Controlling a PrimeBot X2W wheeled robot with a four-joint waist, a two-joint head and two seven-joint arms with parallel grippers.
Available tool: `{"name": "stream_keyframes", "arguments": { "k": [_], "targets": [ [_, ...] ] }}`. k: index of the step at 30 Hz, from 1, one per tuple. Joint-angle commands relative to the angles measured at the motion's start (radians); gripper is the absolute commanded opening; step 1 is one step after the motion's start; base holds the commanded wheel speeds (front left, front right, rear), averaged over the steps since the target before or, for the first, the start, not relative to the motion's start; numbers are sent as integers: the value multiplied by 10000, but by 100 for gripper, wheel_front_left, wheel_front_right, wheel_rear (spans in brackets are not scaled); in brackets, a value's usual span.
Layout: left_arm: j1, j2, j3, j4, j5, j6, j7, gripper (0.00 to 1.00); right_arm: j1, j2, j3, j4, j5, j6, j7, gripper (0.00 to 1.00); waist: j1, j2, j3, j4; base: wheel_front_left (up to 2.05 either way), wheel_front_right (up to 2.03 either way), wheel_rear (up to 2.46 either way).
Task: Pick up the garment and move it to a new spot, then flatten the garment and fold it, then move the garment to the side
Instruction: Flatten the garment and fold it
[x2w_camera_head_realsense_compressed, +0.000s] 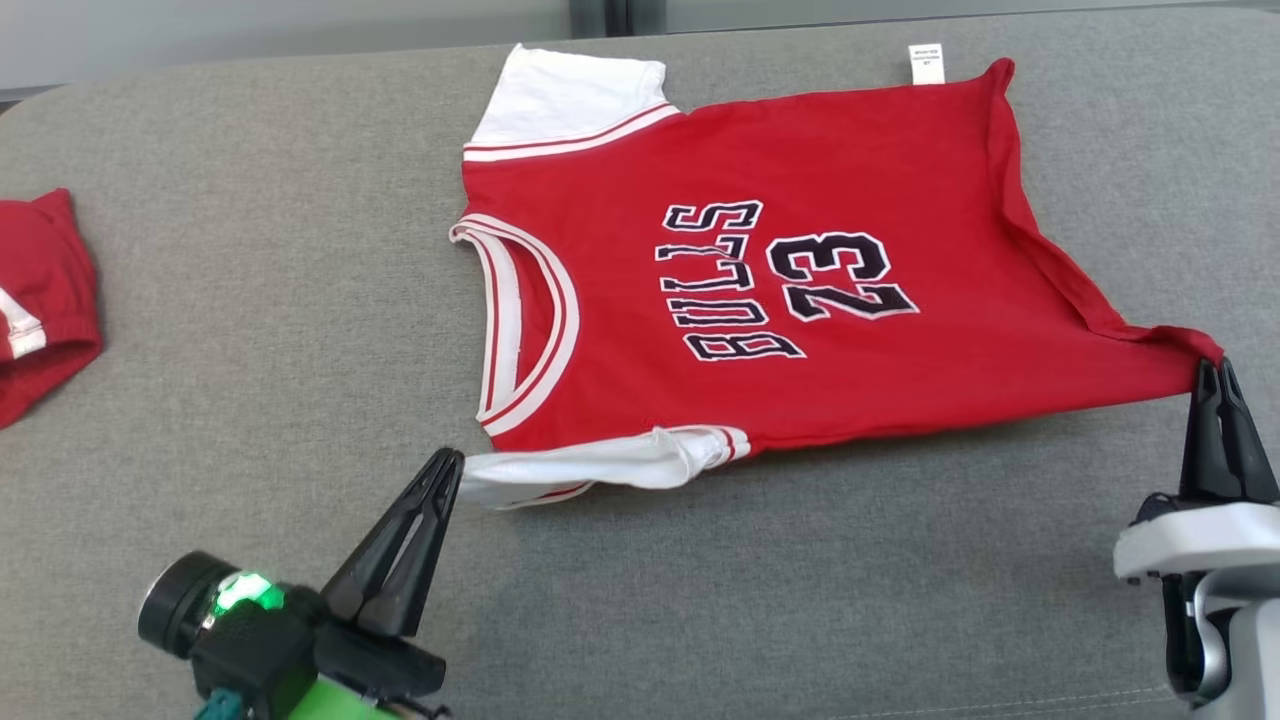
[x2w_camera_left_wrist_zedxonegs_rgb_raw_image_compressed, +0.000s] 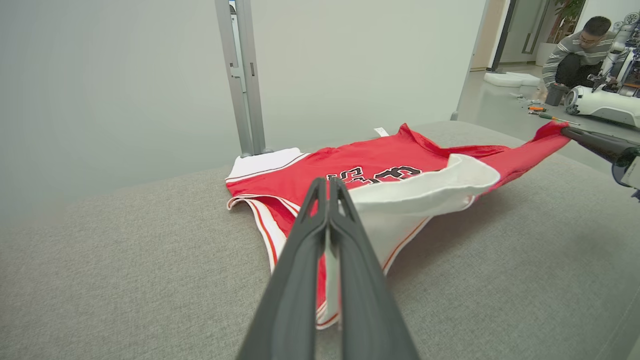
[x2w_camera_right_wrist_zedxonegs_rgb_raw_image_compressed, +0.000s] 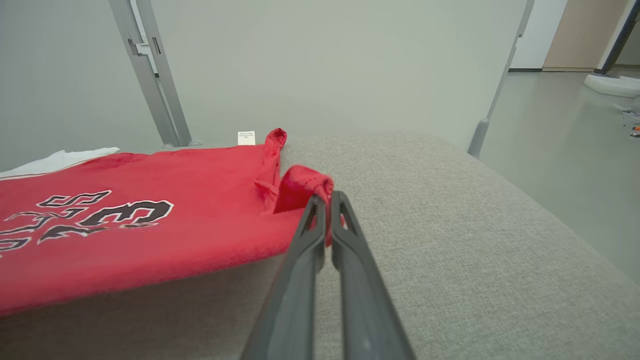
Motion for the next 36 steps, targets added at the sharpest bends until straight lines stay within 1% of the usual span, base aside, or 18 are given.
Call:
{"name": "stream_keyframes", "arguments": {
  "k": [1,8,12,18,26,27,28,29,30,33,34,35,36],
  "targets": [
    [-411,-91,-26,146,113,41,72,0,-292,-1,-29,206,-163,-14,-26,0,1,-1,130,-33,0,0,0],
    [-1941,-478,-179,1307,309,19,375,0,-1234,23,0,1283,-559,-14,-26,0,1,-1,655,74,0,0,0],
    [-2852,-609,-259,2046,538,-73,343,0,-1827,25,-35,1803,-760,-14,-26,0,1,-1,960,131,0,0,0],
    [-4025,-769,-429,2968,872,-192,120,0,-2614,66,-103,2260,-983,-14,-26,0,1,-1,1389,213,0,0,0],
    [-5315,-958,-674,3996,1040,-406,-286,0,-3366,17,-86,2522,-1259,-14,-26,1,1,-1,1913,256,0,0,0],
    [-5418,-979,-682,4109,1054,-415,-329,0,-3429,18,-74,2541,-1282,-14,-26,11,1,-1,1954,251,0,0,0],
    [-5528,-998,-689,4255,1072,-432,-378,0,-3485,28,-40,2600,-1282,-14,-26,26,1,-1,1997,244,0,0,0],
    [-5602,-1011,-687,4392,1093,-440,-405,0,-3548,35,-31,2638,-1253,-14,-26,47,1,-1,2030,234,0,0,0],
    [-5673,-1039,-693,4539,1121,-445,-458,0,-3627,40,-3,2665,-1226,-14,-26,100,1,-1,2055,222,0,0,0],
    [-5831,-1080,-725,4895,1211,-418,-523,0,-3691,81,86,2534,-1103,-14,-27,100,1,-1,2044,192,0,0,0],
    [-5810,-1127,-699,4976,1199,-351,-556,45,-3620,93,134,2398,-1038,-14,-27,100,1,-1,1995,196,0,0,0],
    [-5758,-1145,-676,5005,1194,-300,-553,100,-3516,101,186,2251,-980,-13,-27,100,1,-1,1948,201,0,0,0],
    [-5627,-1185,-629,5017,1141,-240,-562,100,-3319,107,234,2040,-941,-13,-27,100,1,-1,1868,209,0,0,0]
  ]
}}
